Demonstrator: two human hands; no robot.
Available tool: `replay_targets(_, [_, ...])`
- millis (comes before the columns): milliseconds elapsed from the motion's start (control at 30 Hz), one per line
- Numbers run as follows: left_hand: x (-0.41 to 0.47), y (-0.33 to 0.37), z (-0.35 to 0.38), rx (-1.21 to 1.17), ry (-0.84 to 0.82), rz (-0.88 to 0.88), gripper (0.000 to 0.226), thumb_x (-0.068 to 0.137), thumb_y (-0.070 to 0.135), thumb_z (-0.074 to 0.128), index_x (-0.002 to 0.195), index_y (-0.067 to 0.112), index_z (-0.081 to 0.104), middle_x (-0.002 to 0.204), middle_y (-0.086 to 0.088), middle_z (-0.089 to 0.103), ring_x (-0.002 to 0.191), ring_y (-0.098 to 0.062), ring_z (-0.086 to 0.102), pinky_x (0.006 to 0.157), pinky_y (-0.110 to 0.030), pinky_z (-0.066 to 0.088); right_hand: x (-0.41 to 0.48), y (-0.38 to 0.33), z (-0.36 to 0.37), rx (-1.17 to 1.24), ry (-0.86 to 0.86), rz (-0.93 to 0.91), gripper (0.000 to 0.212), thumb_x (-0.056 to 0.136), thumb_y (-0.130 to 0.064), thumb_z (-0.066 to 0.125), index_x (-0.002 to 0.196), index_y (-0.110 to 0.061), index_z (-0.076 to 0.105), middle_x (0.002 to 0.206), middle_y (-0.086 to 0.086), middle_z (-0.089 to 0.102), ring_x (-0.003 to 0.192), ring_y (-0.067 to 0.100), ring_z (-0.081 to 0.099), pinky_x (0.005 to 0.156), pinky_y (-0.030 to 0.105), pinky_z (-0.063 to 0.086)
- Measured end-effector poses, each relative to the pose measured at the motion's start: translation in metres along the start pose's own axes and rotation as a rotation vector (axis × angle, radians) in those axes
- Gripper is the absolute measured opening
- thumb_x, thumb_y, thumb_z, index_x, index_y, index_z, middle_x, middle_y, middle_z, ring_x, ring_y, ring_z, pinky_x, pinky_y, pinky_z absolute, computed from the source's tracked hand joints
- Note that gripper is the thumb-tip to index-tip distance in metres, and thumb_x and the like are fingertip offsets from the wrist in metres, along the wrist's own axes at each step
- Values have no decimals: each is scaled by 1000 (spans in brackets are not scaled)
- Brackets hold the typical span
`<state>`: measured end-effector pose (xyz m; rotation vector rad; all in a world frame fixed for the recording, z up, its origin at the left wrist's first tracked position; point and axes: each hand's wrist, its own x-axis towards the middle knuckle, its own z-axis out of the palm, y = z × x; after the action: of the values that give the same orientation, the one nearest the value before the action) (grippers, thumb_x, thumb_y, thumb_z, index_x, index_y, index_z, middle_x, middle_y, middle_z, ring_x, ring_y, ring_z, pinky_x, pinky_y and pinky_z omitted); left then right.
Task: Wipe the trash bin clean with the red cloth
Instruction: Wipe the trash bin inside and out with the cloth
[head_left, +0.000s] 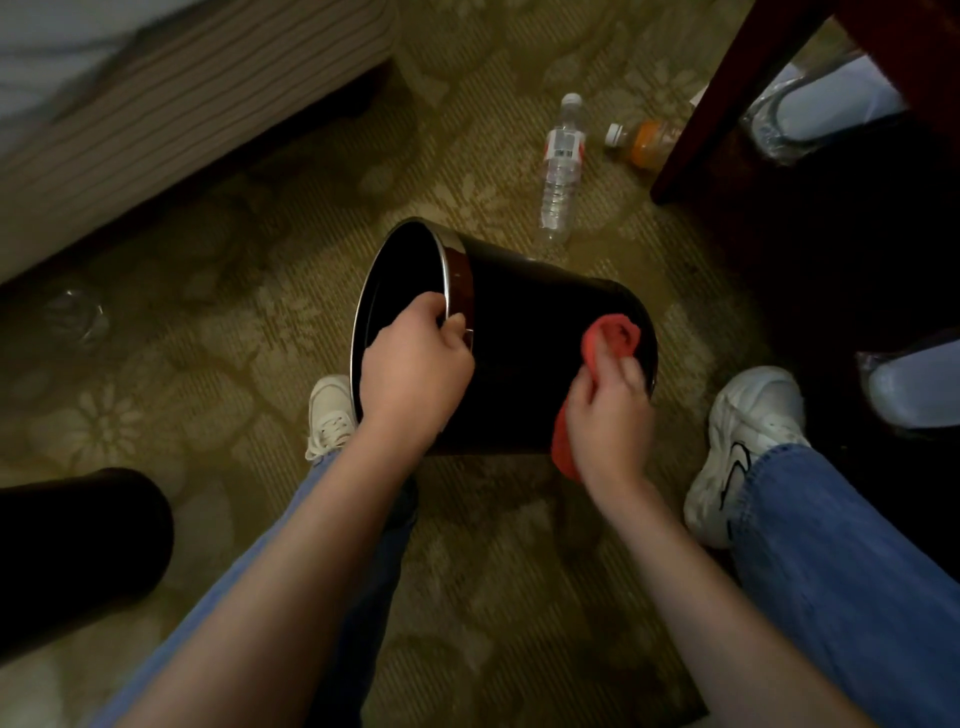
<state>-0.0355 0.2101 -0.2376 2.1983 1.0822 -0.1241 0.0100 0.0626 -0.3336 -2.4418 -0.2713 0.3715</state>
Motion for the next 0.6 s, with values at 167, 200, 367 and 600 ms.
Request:
replay_targets(167, [1, 0, 3, 34, 29, -23, 19, 93, 27, 45, 85, 14, 56, 73, -6, 60, 76, -32, 60, 72, -43, 51, -23, -78, 1, 106, -44, -341, 52, 91, -32, 34, 138, -12, 45, 112, 12, 56, 85, 26, 62, 64, 30, 51])
replay_targets(200, [2, -1, 2, 35, 37, -27, 20, 93, 27, 45, 81, 14, 54, 69, -4, 57, 73, -31, 59, 71, -43, 51, -24, -82, 1, 114, -54, -367, 54, 91, -33, 31, 139, -12, 43, 113, 12, 56, 84, 24, 62, 63, 31, 52])
replay_targets(367, [3, -4, -1, 45, 33, -42, 19, 95, 27, 45, 87, 15, 57, 68, -1, 55, 73, -29, 59, 70, -38, 47, -10, -55, 4, 36, -56, -371, 45, 95, -20, 44, 140, -18, 43, 102, 10, 53, 76, 22, 57, 56, 27, 41])
replay_targets(600, [4, -8, -4, -52, 5, -14, 19, 97, 26, 46, 94, 15, 61, 65, 4, 53, 65, -17, 54, 64, -32, 44, 21, 33, 0, -63, -67, 63, 45, 98, -17, 40, 143, -20, 40, 121, 15, 50, 96, 34, 57, 72, 35, 45])
